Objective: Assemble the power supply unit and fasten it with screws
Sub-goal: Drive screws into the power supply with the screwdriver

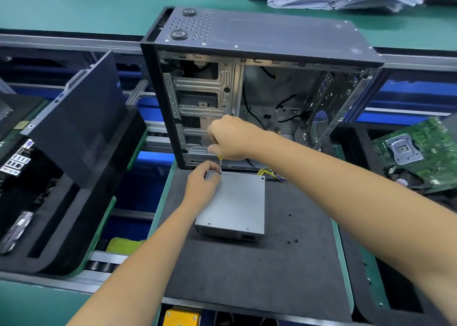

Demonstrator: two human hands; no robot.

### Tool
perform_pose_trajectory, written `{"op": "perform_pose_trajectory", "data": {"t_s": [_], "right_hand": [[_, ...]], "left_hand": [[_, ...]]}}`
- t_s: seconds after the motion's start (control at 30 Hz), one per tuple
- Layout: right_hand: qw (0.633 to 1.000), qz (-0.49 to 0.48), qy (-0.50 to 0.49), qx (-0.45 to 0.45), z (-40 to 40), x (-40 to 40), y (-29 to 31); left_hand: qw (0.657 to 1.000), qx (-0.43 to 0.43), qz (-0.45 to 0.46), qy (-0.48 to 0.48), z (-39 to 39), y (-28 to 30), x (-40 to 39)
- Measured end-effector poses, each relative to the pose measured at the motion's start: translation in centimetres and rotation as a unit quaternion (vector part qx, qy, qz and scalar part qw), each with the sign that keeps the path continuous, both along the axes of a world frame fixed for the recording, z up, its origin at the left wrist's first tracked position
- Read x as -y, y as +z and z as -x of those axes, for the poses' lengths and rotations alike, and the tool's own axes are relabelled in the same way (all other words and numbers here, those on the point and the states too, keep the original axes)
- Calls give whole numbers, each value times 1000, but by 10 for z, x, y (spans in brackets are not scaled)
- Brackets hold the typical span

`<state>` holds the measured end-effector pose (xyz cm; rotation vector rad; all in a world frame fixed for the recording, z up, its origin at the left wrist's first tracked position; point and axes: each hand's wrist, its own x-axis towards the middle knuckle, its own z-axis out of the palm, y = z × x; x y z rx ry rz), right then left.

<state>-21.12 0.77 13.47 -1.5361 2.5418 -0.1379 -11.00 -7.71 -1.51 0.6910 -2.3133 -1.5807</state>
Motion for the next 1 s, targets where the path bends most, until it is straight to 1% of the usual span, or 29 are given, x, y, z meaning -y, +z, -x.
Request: {"op": "perform_pose_trajectory", "data": {"t_s": [0.1,0.17,0.3,0.37,0.43,0.53,0.7,0.87,1.0], "right_hand": [[999,1,11,49,2,-3,4],[998,17,7,67,1,-8,6],[993,81,-17,89,-3,-15,1],[982,131,-45,125,-5,-18,-4],[974,154,-68,151,-8,-18,-8],[972,156,-90,151,-7,-17,-15],[965,179,-117,150,-4,-18,-18],[955,213,-135,154,2,-24,-14],[951,222,-141,164,3,-26,-13]], "left_hand": [[1000,5,-15,5,4,4,1],[1000,13,-25,3,7,5,2],[999,31,-33,5,8,3,3],[999,33,-32,5,7,3,3],[999,30,-26,-5,6,5,3],[999,27,-20,-20,5,7,6],[999,20,-23,-8,5,7,6],[996,36,-76,-19,2,8,10],[998,45,-48,-22,2,10,12]]}}
